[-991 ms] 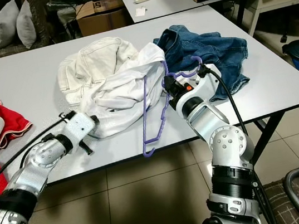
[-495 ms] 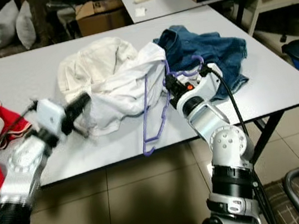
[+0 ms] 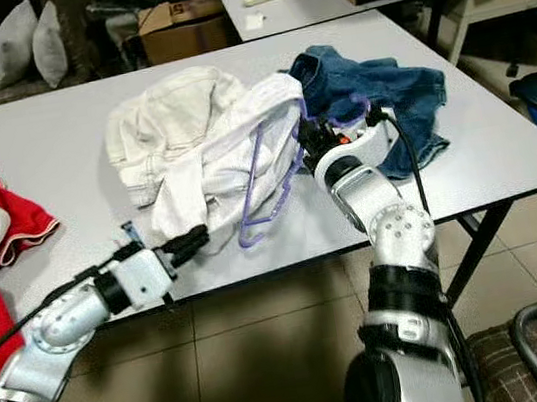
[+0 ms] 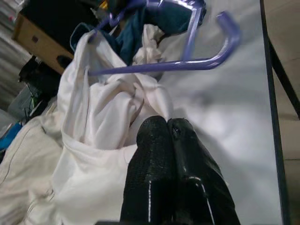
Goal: Hang hanger
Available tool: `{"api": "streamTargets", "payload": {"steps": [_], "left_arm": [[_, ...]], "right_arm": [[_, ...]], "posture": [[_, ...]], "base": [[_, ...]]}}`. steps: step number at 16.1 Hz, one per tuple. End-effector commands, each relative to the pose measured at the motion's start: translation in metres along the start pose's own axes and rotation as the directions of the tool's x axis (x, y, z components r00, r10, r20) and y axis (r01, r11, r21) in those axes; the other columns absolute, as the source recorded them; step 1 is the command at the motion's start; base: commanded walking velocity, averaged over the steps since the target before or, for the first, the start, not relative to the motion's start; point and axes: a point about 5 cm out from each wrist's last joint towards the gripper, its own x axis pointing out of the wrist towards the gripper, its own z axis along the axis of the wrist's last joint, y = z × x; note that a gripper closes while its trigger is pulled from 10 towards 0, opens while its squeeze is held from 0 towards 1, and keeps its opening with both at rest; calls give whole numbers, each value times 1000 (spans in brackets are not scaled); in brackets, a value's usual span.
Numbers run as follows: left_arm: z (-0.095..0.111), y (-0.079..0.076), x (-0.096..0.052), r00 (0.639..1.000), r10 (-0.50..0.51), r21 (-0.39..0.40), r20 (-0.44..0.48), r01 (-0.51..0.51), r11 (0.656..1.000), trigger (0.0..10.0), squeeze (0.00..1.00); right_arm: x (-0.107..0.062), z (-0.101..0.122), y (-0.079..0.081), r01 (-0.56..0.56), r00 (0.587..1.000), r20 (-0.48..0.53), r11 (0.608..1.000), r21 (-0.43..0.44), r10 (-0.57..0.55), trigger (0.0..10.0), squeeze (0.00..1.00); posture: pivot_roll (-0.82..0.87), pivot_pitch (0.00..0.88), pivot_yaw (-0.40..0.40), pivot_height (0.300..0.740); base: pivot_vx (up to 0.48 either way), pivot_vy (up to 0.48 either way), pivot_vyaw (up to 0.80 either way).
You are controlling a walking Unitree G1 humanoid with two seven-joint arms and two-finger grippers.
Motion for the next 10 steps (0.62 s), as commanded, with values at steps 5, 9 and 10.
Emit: {"api": "streamTargets", "payload": {"steps": [5,9,10], "left_arm": [[17,0,15,997,-8,98,80,0,995,0,0],[31,5,23,987,30,141,158,-53,989,0,0],[36,6,25,983,36,149,183,-63,987,0,0]], "right_arm": [[25,5,6,19,999,24,995,94,-21,10000,0],[39,-2,8,59,998,25,998,-7,-59,10000,0],[41,-2,9,61,998,30,998,-15,-61,10000,0]], "posture": [[54,0,96,740],[52,0,100,740],[53,0,99,740]], "base": [[0,0,0],[0,0,0],[0,0,0]]}}
